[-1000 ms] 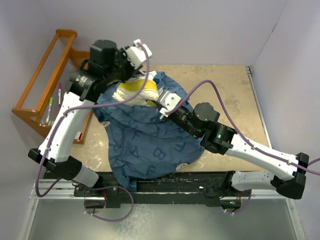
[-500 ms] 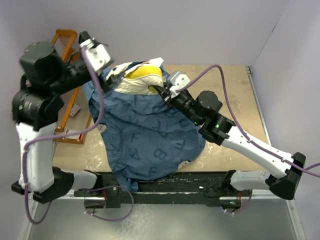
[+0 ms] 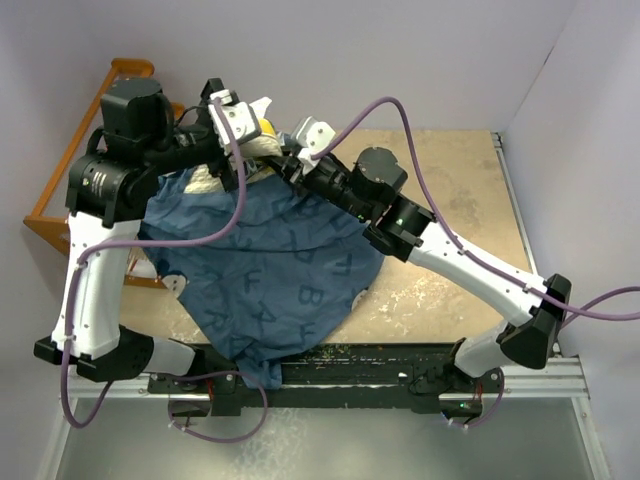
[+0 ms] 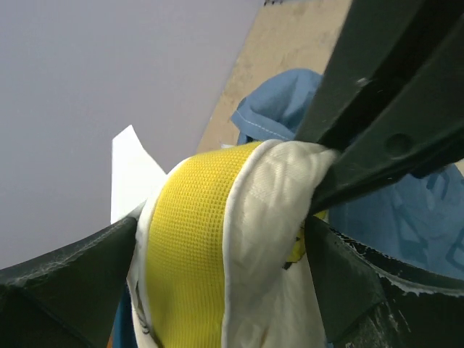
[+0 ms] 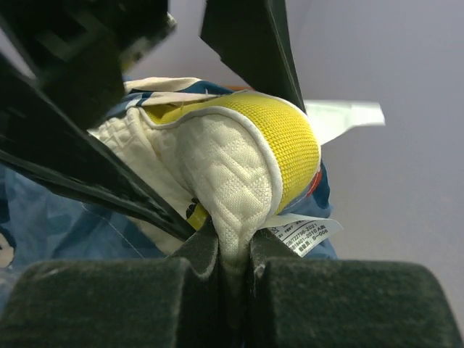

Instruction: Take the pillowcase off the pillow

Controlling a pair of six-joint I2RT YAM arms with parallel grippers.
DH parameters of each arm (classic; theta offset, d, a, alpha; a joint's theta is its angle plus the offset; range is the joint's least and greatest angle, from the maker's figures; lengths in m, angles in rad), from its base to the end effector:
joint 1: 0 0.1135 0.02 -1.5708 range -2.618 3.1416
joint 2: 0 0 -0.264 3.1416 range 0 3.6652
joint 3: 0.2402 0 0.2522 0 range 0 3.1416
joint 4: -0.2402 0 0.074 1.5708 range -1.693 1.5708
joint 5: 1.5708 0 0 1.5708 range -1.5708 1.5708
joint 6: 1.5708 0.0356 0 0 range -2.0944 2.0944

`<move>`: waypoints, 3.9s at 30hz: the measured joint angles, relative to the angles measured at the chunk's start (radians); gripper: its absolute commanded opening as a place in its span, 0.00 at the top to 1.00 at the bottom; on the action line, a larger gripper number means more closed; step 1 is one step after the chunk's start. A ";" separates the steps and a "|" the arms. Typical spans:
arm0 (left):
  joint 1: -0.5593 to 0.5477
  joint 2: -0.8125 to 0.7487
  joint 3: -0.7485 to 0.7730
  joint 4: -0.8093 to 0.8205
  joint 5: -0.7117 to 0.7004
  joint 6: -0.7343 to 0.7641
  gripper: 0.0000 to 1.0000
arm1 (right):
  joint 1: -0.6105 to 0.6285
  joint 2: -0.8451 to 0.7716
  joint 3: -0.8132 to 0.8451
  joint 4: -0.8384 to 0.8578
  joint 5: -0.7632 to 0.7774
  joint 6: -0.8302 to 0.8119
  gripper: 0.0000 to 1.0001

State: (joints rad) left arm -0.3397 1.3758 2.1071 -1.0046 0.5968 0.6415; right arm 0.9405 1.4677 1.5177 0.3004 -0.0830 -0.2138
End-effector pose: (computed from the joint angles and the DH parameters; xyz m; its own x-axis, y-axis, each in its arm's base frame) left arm 0.1920 -0.0891 0.5528 0.2664 0.4308 -0.8622 0.7819 0.4265 0.4547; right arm 0.1964 0.2742 0.4858 0.3783 0.1597 -0.9118 -0.7887 0.5714 -0.2271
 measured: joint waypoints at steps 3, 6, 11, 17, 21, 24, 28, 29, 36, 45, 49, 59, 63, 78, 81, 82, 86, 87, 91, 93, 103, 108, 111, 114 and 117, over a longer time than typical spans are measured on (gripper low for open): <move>0.000 0.019 -0.018 -0.003 -0.034 0.017 0.08 | -0.006 0.013 0.019 0.001 -0.018 -0.007 1.00; 0.000 0.017 -0.021 -0.003 -0.057 0.039 0.24 | -0.028 0.024 0.026 0.012 -0.042 -0.005 1.00; 0.001 0.020 -0.021 0.037 -0.103 0.079 0.53 | -0.101 0.052 0.026 0.092 -0.079 0.061 1.00; -0.001 0.094 0.079 0.032 -0.111 0.104 0.13 | -0.199 0.090 0.026 0.214 -0.089 0.174 1.00; -0.001 0.110 0.098 -0.008 -0.120 0.105 0.14 | -0.263 0.097 0.026 0.270 -0.048 0.215 1.00; 0.001 0.097 0.032 0.021 -0.137 0.116 0.31 | -0.275 0.094 0.021 0.305 -0.021 0.230 1.00; 0.013 0.104 -0.047 0.041 -0.142 0.117 0.86 | -0.270 0.052 -0.067 0.338 -0.009 0.240 1.00; 0.016 0.116 -0.048 0.044 -0.136 0.113 0.96 | -0.269 0.035 -0.098 0.340 -0.006 0.242 1.00; 0.010 0.118 -0.070 0.107 -0.091 0.064 1.00 | -0.287 -0.122 -0.206 0.220 -0.040 0.273 0.77; -0.012 -0.023 -0.241 0.156 -0.101 0.105 1.00 | -0.295 -0.274 -0.071 -0.122 -0.110 0.224 0.21; -0.120 -0.080 -0.358 0.182 -0.206 0.174 1.00 | -0.295 -0.251 0.105 -0.241 -0.157 0.179 0.19; -0.198 -0.132 -0.462 0.200 -0.303 0.234 1.00 | -0.286 -0.073 0.344 -0.545 -0.291 0.053 0.15; -0.200 -0.142 -0.467 0.203 -0.302 0.241 1.00 | -0.286 0.014 0.360 -0.653 -0.301 -0.027 0.16; -0.200 -0.151 -0.467 0.186 -0.292 0.268 1.00 | -0.257 0.154 0.486 -0.751 -0.327 -0.349 0.18; -0.200 -0.153 -0.467 0.180 -0.289 0.269 1.00 | -0.215 0.180 0.502 -0.761 -0.311 -0.412 0.19; -0.200 -0.154 -0.467 0.179 -0.288 0.269 1.00 | -0.201 0.190 0.502 -0.764 -0.303 -0.431 0.19; -0.200 -0.156 -0.467 0.167 -0.288 0.269 1.00 | -0.175 0.229 0.502 -0.771 -0.302 -0.470 0.21; -0.200 -0.156 -0.467 0.160 -0.288 0.268 1.00 | -0.175 0.236 0.497 -0.766 -0.304 -0.473 0.22; -0.199 -0.161 -0.467 0.151 -0.288 0.268 1.00 | -0.176 0.234 0.460 -0.731 -0.310 -0.480 0.26; -0.199 -0.167 -0.467 0.150 -0.290 0.268 1.00 | -0.175 0.232 0.438 -0.699 -0.306 -0.485 0.29; -0.197 -0.196 -0.467 0.166 -0.296 0.268 1.00 | -0.135 0.223 0.349 -0.608 -0.180 -0.556 1.00; -0.191 -0.212 -0.467 0.169 -0.294 0.294 1.00 | -0.100 0.157 0.191 -0.367 -0.066 -0.531 1.00; -0.198 -0.216 -0.468 0.208 -0.296 0.298 0.68 | -0.092 0.126 0.116 -0.217 -0.010 -0.475 1.00; -0.200 -0.229 -0.466 0.283 -0.305 0.255 0.28 | -0.100 0.126 0.092 -0.081 0.063 -0.440 1.00; -0.205 -0.249 -0.430 0.328 -0.339 0.153 0.23 | -0.124 0.139 0.078 0.037 0.153 -0.430 1.00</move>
State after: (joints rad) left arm -0.5446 1.1267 1.6768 -0.6765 0.2581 0.7940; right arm 0.8169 1.6066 1.5955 0.3378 0.0700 -0.6434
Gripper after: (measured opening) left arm 0.722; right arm 0.012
